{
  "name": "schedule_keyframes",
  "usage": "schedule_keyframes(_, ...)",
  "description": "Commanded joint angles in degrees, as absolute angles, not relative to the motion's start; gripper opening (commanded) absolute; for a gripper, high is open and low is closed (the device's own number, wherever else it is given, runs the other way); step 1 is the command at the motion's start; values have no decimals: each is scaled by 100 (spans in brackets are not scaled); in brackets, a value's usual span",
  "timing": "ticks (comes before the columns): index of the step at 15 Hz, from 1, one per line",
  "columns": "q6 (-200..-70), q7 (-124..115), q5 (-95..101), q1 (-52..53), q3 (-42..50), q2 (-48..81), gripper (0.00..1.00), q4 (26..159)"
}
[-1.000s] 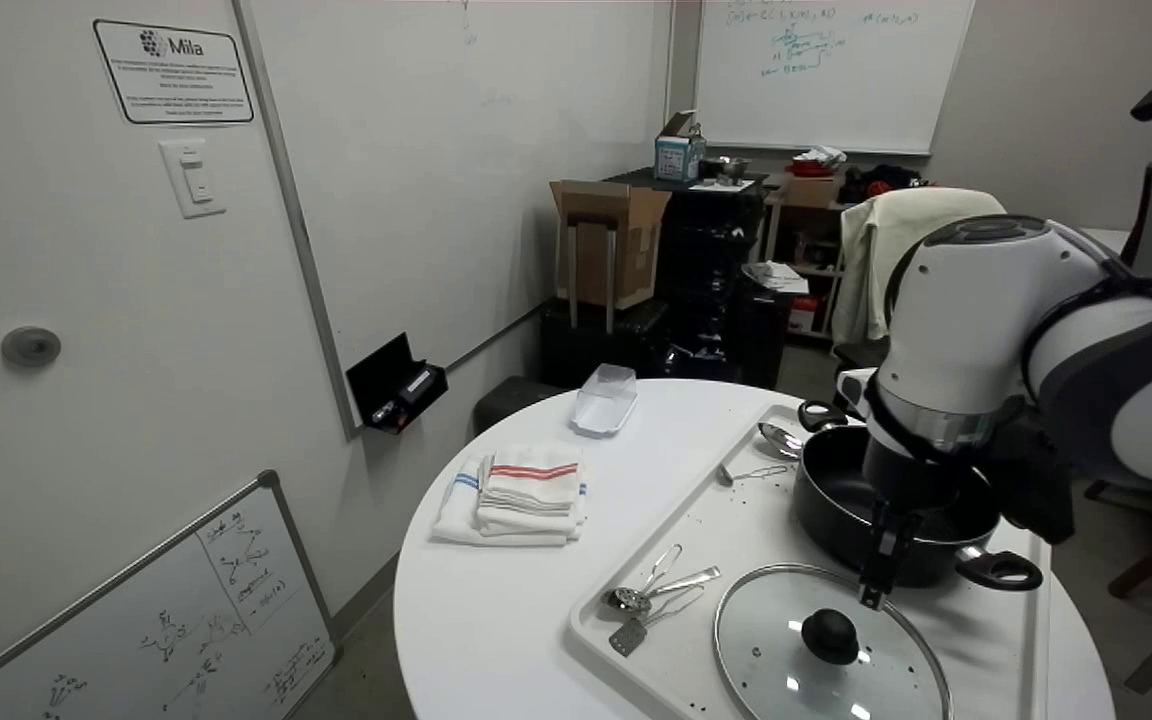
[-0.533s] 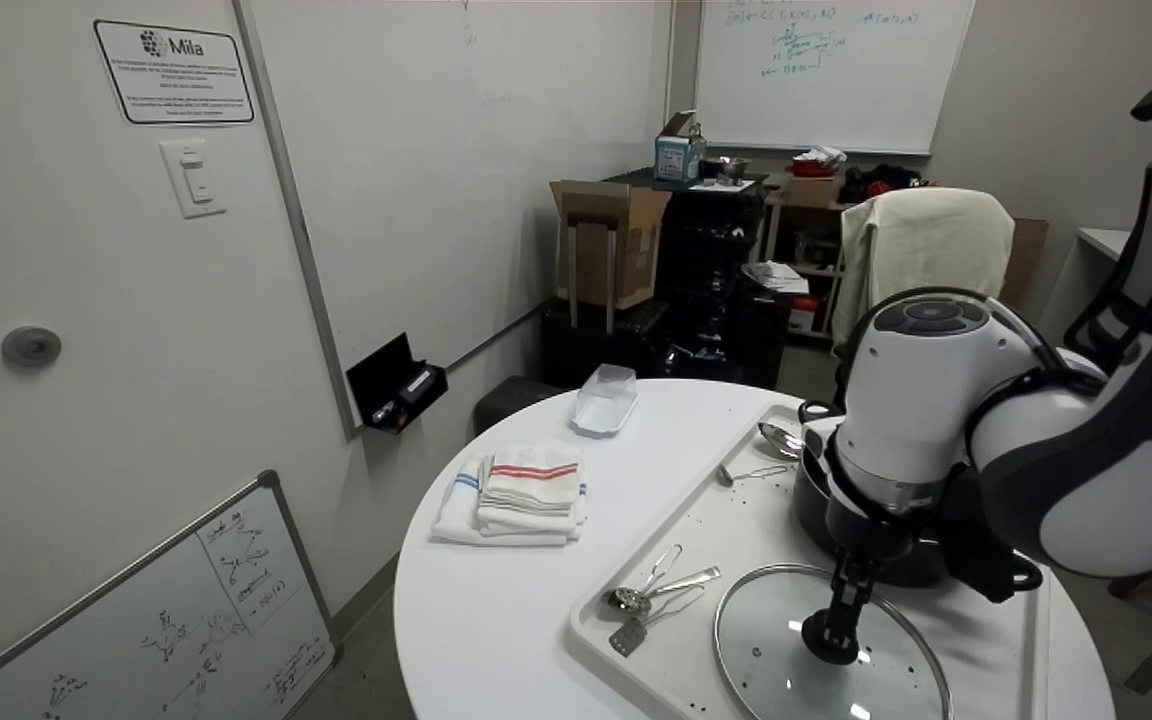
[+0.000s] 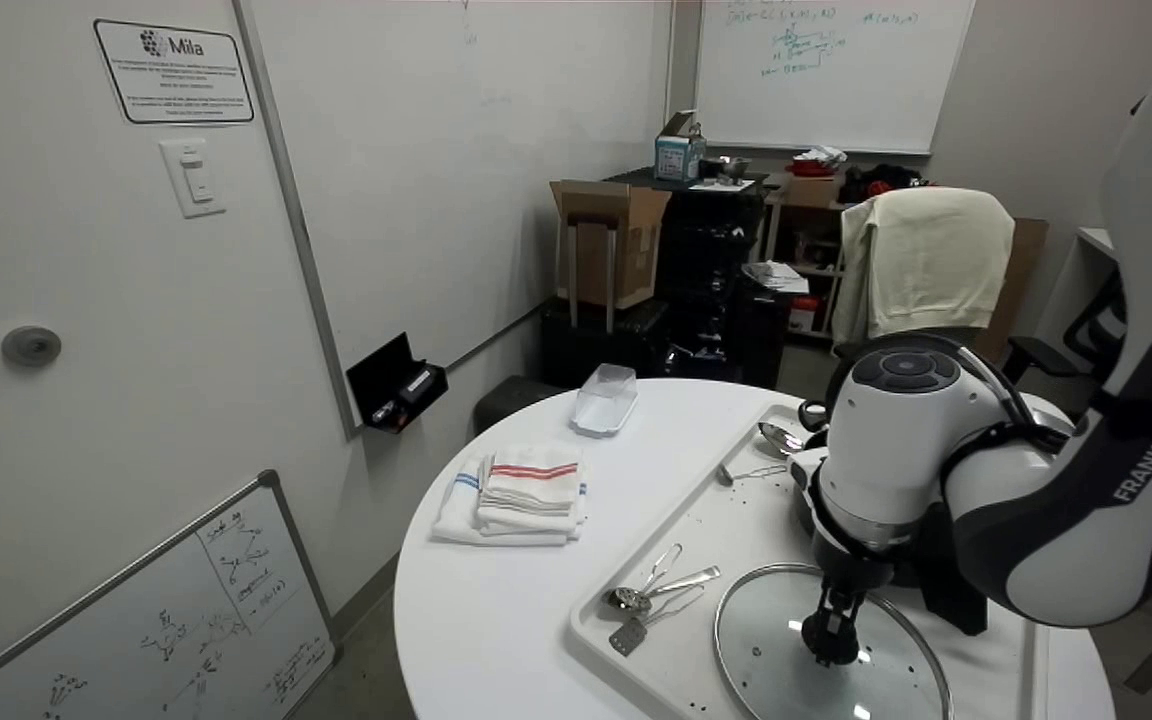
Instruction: Pick up the lid from the table and put it on the pot
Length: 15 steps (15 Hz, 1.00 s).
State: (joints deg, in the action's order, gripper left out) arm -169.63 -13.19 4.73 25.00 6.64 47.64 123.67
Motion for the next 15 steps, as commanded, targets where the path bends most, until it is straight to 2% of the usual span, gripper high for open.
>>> schedule_keyframes(1, -17131, -1423, 425, 2609, 757, 4965, 74, 12186)
schedule_keyframes(4, -17141, -1424, 418, 2615, 757, 4966, 53, 12180)
schedule_keyframes(5, -17145, -1424, 413, 2616, 753, 4955, 43, 12185)
schedule_keyframes(7, -17150, -1421, 409, 2617, 746, 4907, 33, 12206)
schedule_keyframes(10, -17157, -1401, 394, 2571, 701, 4791, 31, 12271)
schedule_keyframes(12, -17121, -1381, 367, 2523, 653, 4597, 25, 12382)
schedule_keyframes(15, -17118, -1309, 352, 2427, 540, 4314, 25, 12601)
